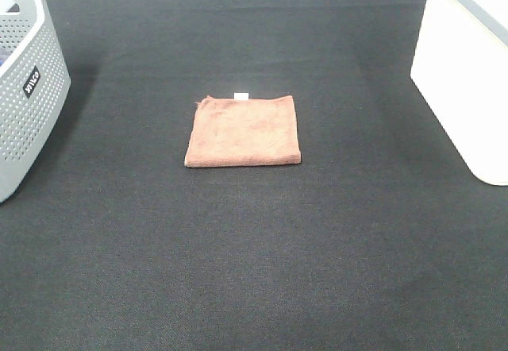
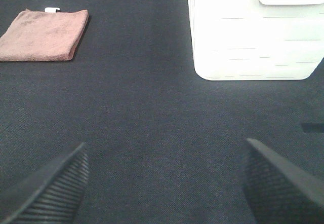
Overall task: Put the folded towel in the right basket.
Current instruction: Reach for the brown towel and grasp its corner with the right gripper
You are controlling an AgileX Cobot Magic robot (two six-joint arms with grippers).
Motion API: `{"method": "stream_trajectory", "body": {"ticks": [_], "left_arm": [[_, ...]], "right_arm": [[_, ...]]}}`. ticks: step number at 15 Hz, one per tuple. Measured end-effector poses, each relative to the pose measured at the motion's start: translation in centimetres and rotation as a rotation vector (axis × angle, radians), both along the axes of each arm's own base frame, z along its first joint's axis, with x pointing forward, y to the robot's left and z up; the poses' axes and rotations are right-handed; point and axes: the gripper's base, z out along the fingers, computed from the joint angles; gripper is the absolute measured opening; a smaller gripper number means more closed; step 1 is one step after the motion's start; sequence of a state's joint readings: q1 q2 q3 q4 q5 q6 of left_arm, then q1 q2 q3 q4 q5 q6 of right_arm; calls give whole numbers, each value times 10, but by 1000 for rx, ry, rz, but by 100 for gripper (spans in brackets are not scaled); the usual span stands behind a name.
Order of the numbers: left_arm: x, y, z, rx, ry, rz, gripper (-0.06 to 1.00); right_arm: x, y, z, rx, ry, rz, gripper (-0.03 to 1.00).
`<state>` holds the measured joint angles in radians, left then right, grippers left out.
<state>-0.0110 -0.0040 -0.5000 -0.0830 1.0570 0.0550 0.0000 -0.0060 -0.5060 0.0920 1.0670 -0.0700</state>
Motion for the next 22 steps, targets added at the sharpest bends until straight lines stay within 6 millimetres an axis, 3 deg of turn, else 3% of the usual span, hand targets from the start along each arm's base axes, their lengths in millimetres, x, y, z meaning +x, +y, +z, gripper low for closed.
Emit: {"method": "stream_trajectory", "body": {"ticks": [22], "left_arm": [[0, 0, 0, 0, 0, 0, 87]], "right_arm": [[0, 0, 0, 0, 0, 0, 77]]}}
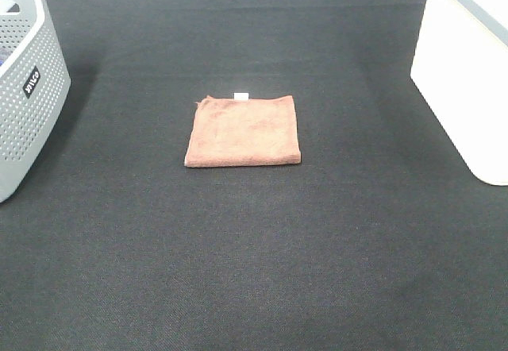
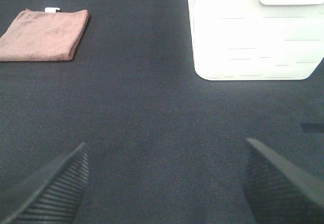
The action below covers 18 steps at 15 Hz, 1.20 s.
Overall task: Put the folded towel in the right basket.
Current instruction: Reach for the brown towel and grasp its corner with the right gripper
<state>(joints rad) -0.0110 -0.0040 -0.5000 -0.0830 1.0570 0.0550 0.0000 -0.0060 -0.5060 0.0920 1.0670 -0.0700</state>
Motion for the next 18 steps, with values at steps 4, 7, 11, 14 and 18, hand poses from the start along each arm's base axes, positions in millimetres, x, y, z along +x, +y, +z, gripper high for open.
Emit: {"method": "stream_trajectory", "body": {"ticks": [4, 7, 11, 14, 18], "left_arm": [[0, 0, 0, 0, 0, 0, 87], [0, 0, 0, 0, 0, 0, 87], [0, 0, 0, 0, 0, 0, 87], [0, 0, 0, 0, 0, 0, 87], [0, 0, 0, 0, 0, 0, 87]], "right_arm": [[0, 0, 0, 0, 0, 0, 77], [0, 0, 0, 0, 0, 0, 77], [0, 0, 0, 0, 0, 0, 77], [0, 0, 0, 0, 0, 0, 77], [0, 0, 0, 0, 0, 0, 77]]}}
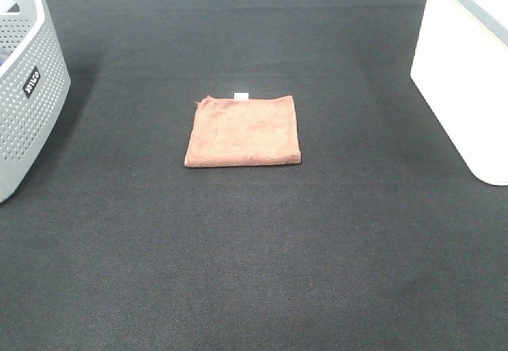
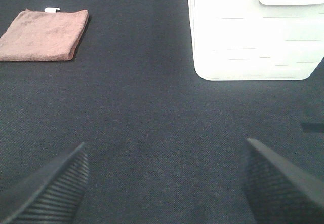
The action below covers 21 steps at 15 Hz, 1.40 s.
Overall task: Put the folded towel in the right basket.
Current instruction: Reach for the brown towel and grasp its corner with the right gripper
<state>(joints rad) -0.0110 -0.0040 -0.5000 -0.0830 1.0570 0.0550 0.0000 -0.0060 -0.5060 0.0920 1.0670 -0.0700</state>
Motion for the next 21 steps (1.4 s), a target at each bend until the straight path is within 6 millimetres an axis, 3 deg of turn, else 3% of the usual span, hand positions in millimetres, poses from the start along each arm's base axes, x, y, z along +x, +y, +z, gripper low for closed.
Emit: {"method": "stream_trajectory", "body": {"ticks": [8, 10, 16, 21], "left_arm": [[0, 0, 0, 0, 0, 0, 87], [0, 0, 0, 0, 0, 0, 87], [0, 0, 0, 0, 0, 0, 87], [0, 0, 0, 0, 0, 0, 87]], "right_arm": [[0, 0, 1, 1, -12, -1, 77], [10, 0, 10, 3, -24, -5, 75], [69, 4, 29, 78, 123, 10, 75], [146, 6, 56, 76, 274, 24, 75]]}}
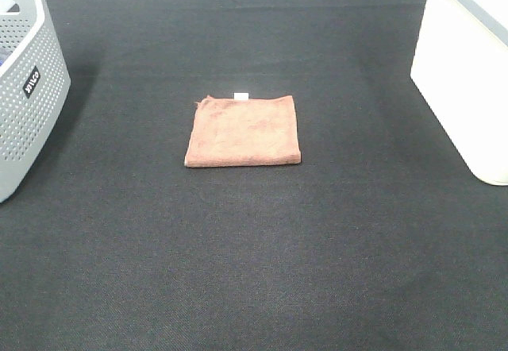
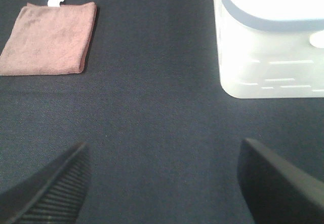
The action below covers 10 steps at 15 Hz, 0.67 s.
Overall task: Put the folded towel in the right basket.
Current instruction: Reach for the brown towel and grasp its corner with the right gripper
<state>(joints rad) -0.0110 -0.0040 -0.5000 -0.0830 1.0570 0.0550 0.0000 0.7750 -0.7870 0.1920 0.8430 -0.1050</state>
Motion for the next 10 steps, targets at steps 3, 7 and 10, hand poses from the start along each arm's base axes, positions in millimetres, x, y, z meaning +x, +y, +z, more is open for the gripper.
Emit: {"method": "stream_trajectory", "body": {"ticks": [3, 7, 10], "left_arm": [[0, 0, 0, 0, 0, 0, 87], [0, 0, 0, 0, 0, 0, 87], [0, 0, 0, 0, 0, 0, 87]], "right_arm": [[53, 7, 9, 9, 57, 103, 75], [90, 16, 12, 73, 83, 175, 74], [117, 26, -1, 93, 164, 238, 72]]}}
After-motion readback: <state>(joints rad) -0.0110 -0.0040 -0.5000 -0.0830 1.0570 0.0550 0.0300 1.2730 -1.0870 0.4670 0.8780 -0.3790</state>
